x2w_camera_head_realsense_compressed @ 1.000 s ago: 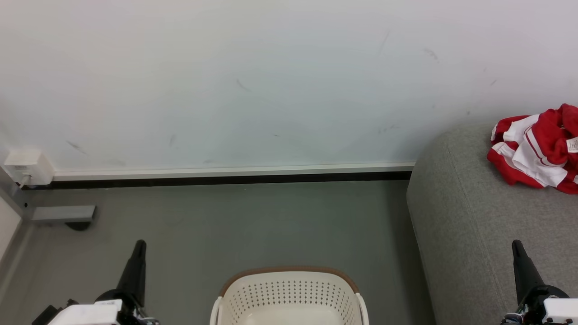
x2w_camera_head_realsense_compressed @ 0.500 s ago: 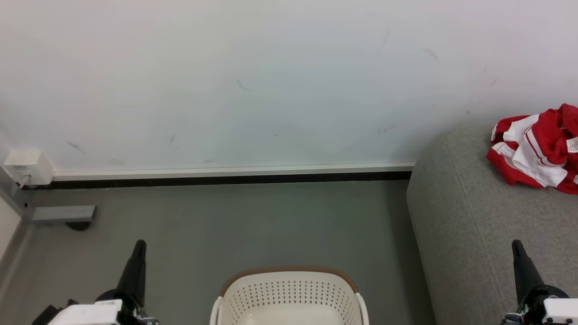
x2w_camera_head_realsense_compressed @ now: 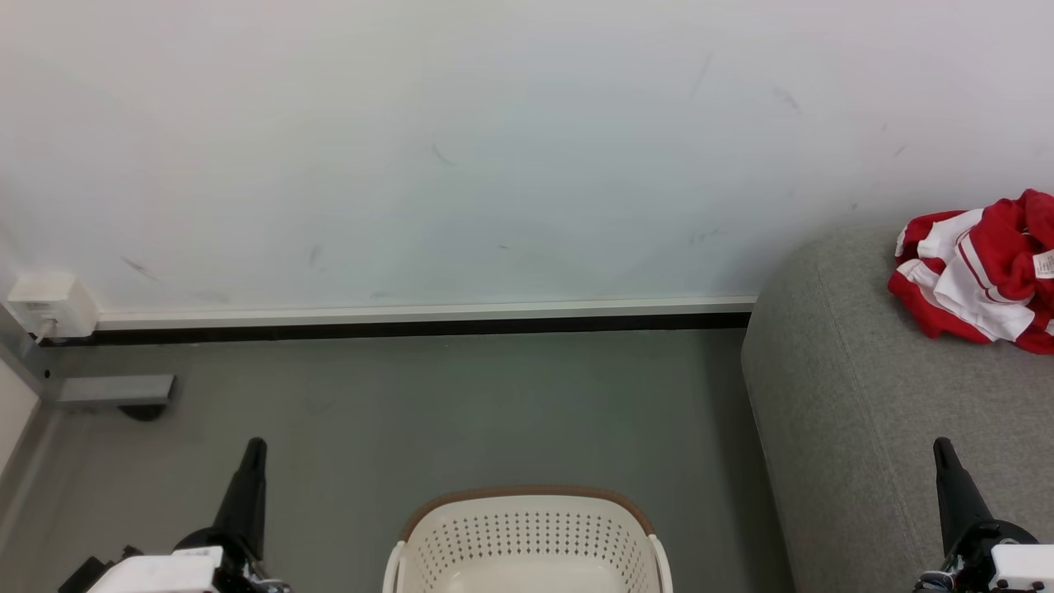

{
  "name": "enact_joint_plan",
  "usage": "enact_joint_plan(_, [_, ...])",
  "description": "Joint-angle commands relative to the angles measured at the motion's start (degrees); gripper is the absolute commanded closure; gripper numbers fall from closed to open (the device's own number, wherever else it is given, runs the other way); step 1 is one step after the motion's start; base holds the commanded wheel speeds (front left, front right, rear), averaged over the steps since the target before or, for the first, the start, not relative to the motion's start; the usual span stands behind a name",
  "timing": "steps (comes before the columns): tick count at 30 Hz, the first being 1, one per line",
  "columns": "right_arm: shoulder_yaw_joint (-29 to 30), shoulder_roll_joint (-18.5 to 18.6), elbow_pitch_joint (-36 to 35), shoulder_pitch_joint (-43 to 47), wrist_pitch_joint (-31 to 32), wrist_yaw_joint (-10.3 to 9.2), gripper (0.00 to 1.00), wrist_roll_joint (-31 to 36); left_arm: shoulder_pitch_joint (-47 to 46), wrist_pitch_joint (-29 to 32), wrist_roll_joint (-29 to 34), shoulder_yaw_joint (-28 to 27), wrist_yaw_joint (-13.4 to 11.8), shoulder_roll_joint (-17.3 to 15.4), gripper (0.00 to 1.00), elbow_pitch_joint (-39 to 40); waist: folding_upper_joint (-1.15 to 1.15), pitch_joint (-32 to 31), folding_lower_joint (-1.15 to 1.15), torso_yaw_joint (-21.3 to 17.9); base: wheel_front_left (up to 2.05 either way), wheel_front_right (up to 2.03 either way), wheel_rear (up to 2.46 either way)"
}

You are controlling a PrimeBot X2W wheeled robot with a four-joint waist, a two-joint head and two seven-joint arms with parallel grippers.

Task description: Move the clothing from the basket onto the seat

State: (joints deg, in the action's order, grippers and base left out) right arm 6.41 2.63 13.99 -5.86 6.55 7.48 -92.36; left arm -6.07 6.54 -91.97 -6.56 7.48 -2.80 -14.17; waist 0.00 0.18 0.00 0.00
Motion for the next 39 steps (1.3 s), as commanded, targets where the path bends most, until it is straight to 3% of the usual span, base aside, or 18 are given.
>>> enact_joint_plan(1, [0.23, 0.46, 0.12, -0.84, 0.16, 0.02, 1.00, -0.12, -0.45, 0.20, -0.80, -0.13, 0.16, -0.10, 1.00, 0.20, 0.00, 0.00, 0.00, 0.00, 0.00, 0.00, 0.00])
enact_joint_plan(39, [0.23, 0.47, 0.12, -0.84, 0.15, 0.02, 1.00, -0.13, -0.44, 0.19, -0.81, -0.12, 0.15, -0.10, 1.00, 0.21, 0.00, 0.00, 0.00, 0.00, 0.00, 0.00, 0.00])
